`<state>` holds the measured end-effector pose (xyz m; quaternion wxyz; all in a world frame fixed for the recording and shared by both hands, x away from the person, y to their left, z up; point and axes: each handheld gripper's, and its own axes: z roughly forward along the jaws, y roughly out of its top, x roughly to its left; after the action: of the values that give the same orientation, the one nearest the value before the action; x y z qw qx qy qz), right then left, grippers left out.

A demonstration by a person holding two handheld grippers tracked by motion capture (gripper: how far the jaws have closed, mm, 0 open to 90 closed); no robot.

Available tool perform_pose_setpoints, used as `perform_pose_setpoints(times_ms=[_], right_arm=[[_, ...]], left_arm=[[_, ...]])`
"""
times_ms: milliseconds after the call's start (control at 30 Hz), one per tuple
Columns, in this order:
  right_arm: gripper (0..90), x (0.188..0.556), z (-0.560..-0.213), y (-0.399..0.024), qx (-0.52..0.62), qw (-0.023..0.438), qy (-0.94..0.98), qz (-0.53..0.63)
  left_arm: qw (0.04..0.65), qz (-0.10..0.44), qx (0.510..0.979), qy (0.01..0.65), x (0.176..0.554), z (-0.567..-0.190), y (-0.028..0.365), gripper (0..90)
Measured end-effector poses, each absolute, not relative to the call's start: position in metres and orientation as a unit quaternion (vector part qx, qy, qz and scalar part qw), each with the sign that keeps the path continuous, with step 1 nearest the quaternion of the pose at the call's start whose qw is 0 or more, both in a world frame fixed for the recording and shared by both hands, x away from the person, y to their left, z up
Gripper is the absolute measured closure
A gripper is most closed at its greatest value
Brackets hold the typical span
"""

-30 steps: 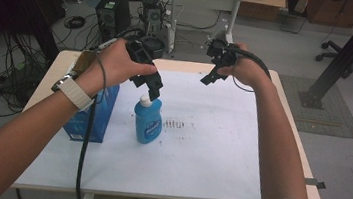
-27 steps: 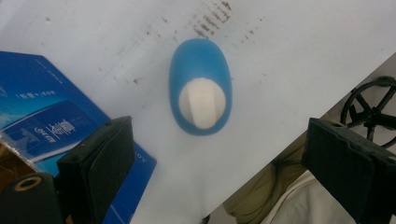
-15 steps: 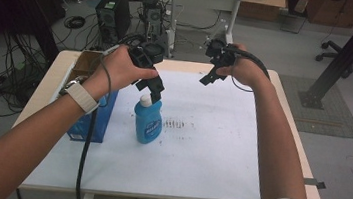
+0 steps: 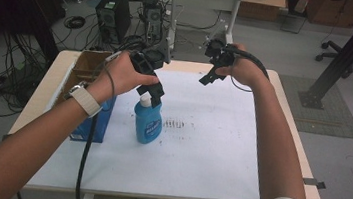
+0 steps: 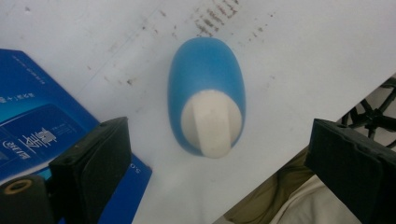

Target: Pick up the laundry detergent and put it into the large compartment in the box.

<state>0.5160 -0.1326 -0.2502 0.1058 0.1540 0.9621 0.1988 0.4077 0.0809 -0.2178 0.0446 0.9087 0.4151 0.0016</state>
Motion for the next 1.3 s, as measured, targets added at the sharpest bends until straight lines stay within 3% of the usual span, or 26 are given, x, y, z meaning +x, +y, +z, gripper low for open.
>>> perform_pose_setpoints(times_ms=[1300], right_arm=[[8.7, 0.516, -0.251, -0.131, 0.154, 0.105, 0.962, 0.2]], left_arm=[[0.037, -0.004, 0.903, 0.428, 0.414, -0.252, 0.075, 8.2]])
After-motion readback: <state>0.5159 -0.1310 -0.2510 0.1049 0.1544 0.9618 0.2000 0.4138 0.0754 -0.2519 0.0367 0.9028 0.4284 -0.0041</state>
